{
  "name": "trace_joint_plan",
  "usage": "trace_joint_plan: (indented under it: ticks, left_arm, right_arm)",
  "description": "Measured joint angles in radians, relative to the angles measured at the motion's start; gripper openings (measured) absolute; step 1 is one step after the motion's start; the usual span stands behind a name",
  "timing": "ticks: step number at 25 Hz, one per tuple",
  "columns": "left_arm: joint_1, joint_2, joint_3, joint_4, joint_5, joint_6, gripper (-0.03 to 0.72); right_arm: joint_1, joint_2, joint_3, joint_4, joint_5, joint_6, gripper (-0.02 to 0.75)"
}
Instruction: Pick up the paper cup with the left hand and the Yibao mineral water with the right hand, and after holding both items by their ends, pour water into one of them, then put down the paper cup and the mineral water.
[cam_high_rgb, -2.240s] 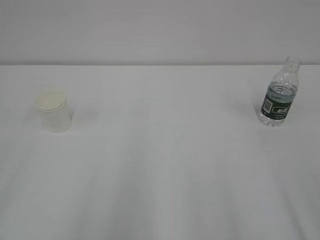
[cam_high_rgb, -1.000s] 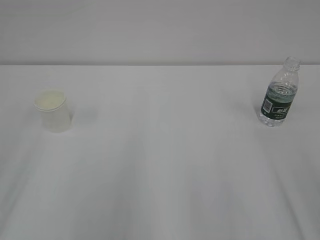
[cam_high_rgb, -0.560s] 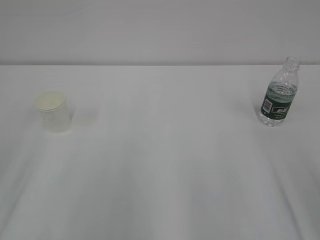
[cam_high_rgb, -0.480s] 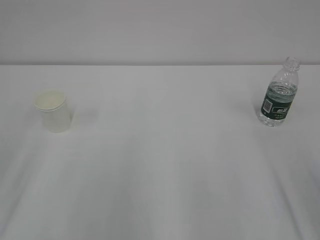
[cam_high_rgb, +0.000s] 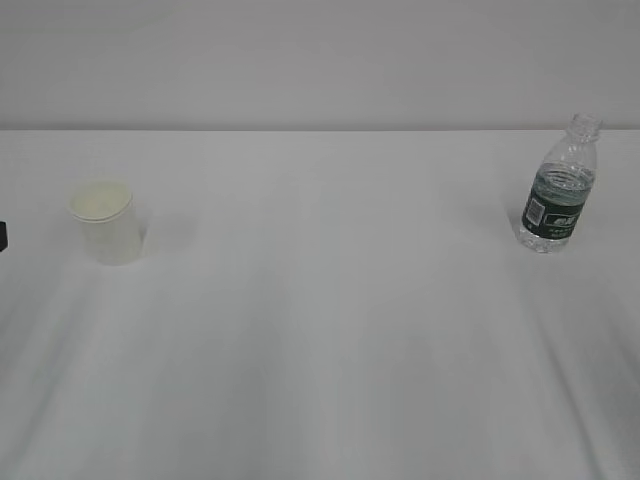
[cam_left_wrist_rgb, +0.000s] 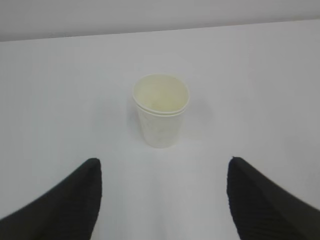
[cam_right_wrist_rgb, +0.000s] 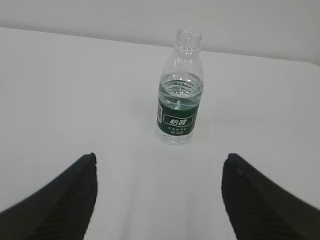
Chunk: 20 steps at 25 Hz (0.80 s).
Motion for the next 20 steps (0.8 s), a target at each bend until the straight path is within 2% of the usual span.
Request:
trace_joint_plan:
  ticks: [9,15,20]
  left_arm:
    - [-0.002,0.07,0.0,0.0,-0.063,0.0,0.555]
    - [-0.002,0.086,0.0,0.0,-0.084,0.0,0.554]
    - [-0.002,0.086,0.0,0.0,-0.091,0.0,0.554]
  right_arm:
    - [0.0,0.137,0.0,-0.009,-0.146,0.037,0.588]
    - [0.0,0.247,0.0,-0.178,-0.285,0.142,0.568]
    - [0.0,0.351,0.0,-0.222,-0.384,0.186,0.563]
